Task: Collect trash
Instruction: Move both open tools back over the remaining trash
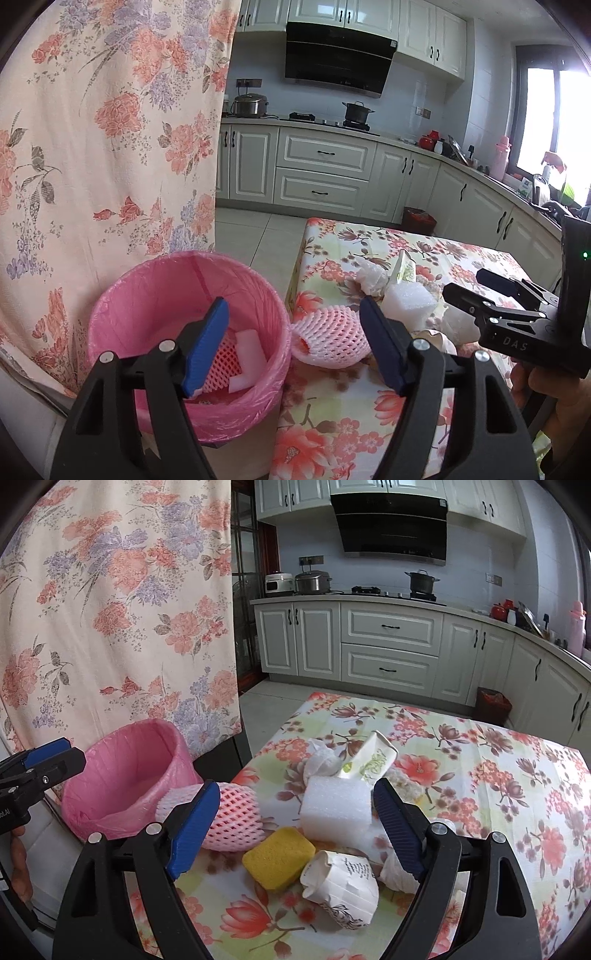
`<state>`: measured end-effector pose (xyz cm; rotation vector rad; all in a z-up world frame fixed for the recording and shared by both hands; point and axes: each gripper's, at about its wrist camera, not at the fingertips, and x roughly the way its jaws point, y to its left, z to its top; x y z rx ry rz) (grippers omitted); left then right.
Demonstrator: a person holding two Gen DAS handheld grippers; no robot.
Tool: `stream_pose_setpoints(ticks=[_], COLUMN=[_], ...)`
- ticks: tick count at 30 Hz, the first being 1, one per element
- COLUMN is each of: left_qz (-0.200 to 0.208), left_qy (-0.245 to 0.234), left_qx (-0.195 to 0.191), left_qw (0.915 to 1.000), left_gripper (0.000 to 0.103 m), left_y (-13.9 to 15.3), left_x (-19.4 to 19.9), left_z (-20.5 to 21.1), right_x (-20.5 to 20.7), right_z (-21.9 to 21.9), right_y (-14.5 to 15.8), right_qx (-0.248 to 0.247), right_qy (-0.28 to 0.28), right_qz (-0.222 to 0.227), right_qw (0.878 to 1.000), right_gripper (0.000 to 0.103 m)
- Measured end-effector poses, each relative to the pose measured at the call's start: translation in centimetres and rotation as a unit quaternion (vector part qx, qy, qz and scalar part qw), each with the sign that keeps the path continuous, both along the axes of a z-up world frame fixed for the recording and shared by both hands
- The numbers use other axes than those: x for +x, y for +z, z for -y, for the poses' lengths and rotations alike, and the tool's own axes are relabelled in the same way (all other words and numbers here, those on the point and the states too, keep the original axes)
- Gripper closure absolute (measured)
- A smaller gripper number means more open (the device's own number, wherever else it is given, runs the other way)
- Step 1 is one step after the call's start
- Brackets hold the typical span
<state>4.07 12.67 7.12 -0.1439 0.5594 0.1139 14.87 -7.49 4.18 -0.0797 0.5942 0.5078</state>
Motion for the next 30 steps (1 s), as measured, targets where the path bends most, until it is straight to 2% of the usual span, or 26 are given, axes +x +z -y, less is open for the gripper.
stream_pose_setpoints(ticks=[13, 30], left_qz=[-0.017, -0.035], left_qy=[-0.033, -0.050], left_qx=[-0.005, -0.006], left_qw=[0.9993, 0.9981], left_gripper=[0.031, 0.030], left_y=[-1.4, -2.9], left_x=[2.3, 3.5], left_z=[2.9, 4.3], right_x=[1.9, 2.3], right_z=[5.9, 4.5], right_y=[-2.9, -8.7], right_qx=[0.009, -0.001], right_qy=[-0.051, -0.033], right_qz=[-0.041, -0.114], right_qw=[0.998, 0.993], right_gripper=[0.023, 0.021])
